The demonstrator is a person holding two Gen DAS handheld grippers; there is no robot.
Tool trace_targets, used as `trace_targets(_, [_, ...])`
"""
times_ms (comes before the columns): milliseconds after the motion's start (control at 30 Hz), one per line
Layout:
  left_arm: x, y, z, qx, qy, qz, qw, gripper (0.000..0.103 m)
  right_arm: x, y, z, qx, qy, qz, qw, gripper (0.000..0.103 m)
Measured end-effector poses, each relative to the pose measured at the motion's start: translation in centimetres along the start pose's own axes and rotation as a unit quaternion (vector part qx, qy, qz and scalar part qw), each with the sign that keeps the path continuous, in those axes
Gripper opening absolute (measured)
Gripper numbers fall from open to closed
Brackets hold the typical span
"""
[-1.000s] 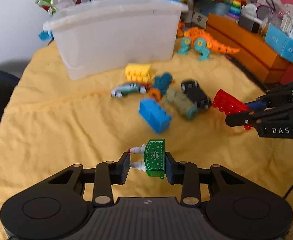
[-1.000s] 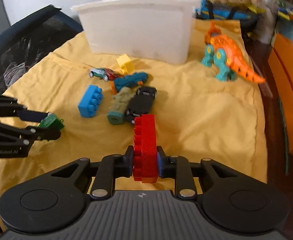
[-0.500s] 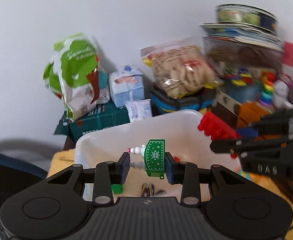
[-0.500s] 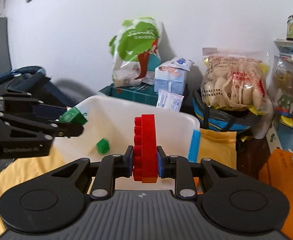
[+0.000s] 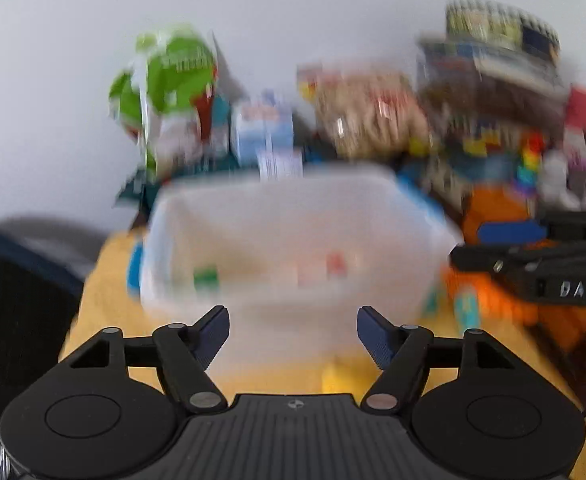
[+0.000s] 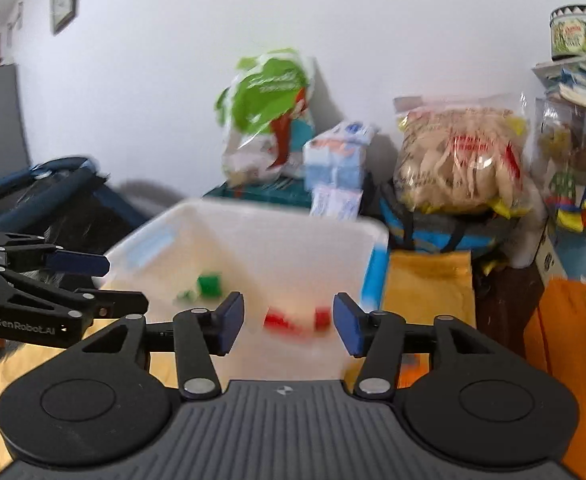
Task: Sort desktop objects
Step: 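Carry the red brick and green toy over the bin and open both tools, then grasp the upturned white-green car with the right tool and set it upright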
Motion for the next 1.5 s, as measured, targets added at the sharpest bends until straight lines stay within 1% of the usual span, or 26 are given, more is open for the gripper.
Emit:
trace_targets(67, [0.2,-2.6,1.3,-0.001,-0.019,-0.027,0.9994,0.073,-0.6,-2.9,-0.5,-0.017,-0.005,-0.030,0.999,0.053])
trace_targets(100, [0.4,-3.6,2.1,0.004,-0.030,-0.043,0.9986,0.072,-0.8,-4.4,-0.8,-0.020,0.000,-0.047,0.999,0.051])
trace_targets(133, [0.5,-4.4,2.9,0.012,-0.039,-0.052,0.9978,0.068,-0.7,-5.8,-1.1,-0.018,0.006,-0.068,0.998,0.045])
trace_targets(200, [0.5,-5.3,4.5,0.036,-0.055,-0.051,0.9965,0.068,-0.5,-8.2,-1.5,-0.004,0.017,-0.105,0.994,0.035])
trace_targets(233, [0.6,-5.5,5.1,0.046,-0.066,-0.050,0.9955,0.067,-0.4,-9.2,-1.6,0.007,0.023,-0.116,0.993,0.034])
trace_targets(300, [1.2,-5.7,5.9,0.056,-0.087,-0.055,0.9931,0.064,-0.6,-10.1,-1.7,0.030,0.029,-0.122,0.992,0.031])
trace_targets(367, [2.0,-6.1,6.3,0.055,-0.095,-0.072,0.9914,0.055,-0.7,-10.3,-1.6,0.045,0.030,-0.121,0.991,0.031])
trace_targets(433, [2.7,-6.5,5.9,0.042,-0.089,-0.092,0.9909,0.051,-0.7,-10.0,-1.7,0.043,0.028,-0.116,0.992,0.031])
trace_targets(500, [2.3,-6.9,5.3,0.039,-0.079,-0.089,0.9921,0.051,-0.9,-9.9,-1.8,0.033,0.025,-0.111,0.993,0.031])
trace_targets(567, [1.8,-7.3,4.2,0.031,-0.057,-0.095,0.9933,0.051,-1.1,-9.9,-1.8,0.028,0.022,-0.108,0.994,0.031])
trace_targets(667, [1.3,-8.5,2.1,-0.004,-0.037,-0.115,0.9927,0.051,-1.2,-10.2,-1.6,0.035,0.020,-0.109,0.993,0.031])
trace_targets(733, [0.6,-8.9,1.4,-0.015,-0.026,-0.110,0.9934,0.051,-1.0,-10.4,-1.5,0.040,0.018,-0.110,0.993,0.032])
trace_targets(867, [-0.2,-8.9,1.8,0.020,0.015,-0.100,0.9947,0.051,-0.8,-10.5,-1.8,0.043,0.023,-0.110,0.993,0.033])
trace_targets(900, [-0.4,-8.7,1.8,0.018,0.015,-0.094,0.9953,0.051,-0.7,-10.5,-1.9,0.044,0.025,-0.111,0.992,0.033])
trace_targets(967, [-1.1,-8.1,2.0,0.008,-0.014,-0.070,0.9974,0.051,-0.6,-10.5,-2.3,0.041,0.029,-0.111,0.993,0.033])
trace_targets(1067, [-1.7,-7.3,3.7,0.047,-0.029,-0.044,0.9975,0.051,-0.3,-10.5,-3.1,0.022,0.026,-0.109,0.993,0.033])
trace_targets(1167, [-1.3,-7.3,4.5,0.059,-0.047,-0.048,0.9960,0.051,0.1,-10.5,-3.9,0.009,0.021,-0.111,0.994,0.030])
trace_targets(1300, [-0.6,-7.8,4.3,0.053,-0.050,-0.064,0.9953,0.051,0.3,-10.8,-5.0,-0.012,0.027,-0.116,0.993,0.028])
trace_targets(1367, [-0.5,-7.9,4.0,0.048,-0.047,-0.069,0.9953,0.051,0.6,-11.2,-5.1,-0.012,0.025,-0.127,0.992,0.028])
trace_targets(1400, [-0.4,-8.1,3.9,0.046,-0.046,-0.071,0.9953,0.051,0.8,-11.4,-4.9,-0.008,0.014,-0.133,0.991,0.028])
trace_targets(1467, [-0.3,-8.2,3.8,0.040,-0.047,-0.073,0.9954,0.052,1.0,-11.6,-4.2,0.008,-0.004,-0.136,0.991,0.037])
trace_targets(1500, [-0.2,-8.2,3.8,0.039,-0.048,-0.074,0.9954,0.052,1.2,-11.6,-3.9,0.010,-0.011,-0.142,0.990,0.037])
Point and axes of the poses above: each gripper's, at about its wrist camera, not at the fingertips, and x roughly the way its jaws point, z to its right, y to its top, the point moved 1 cm from there along x, roughly the way its jaws point, and after that the axes turned 2 degrees about z, right-handed, at the moved point
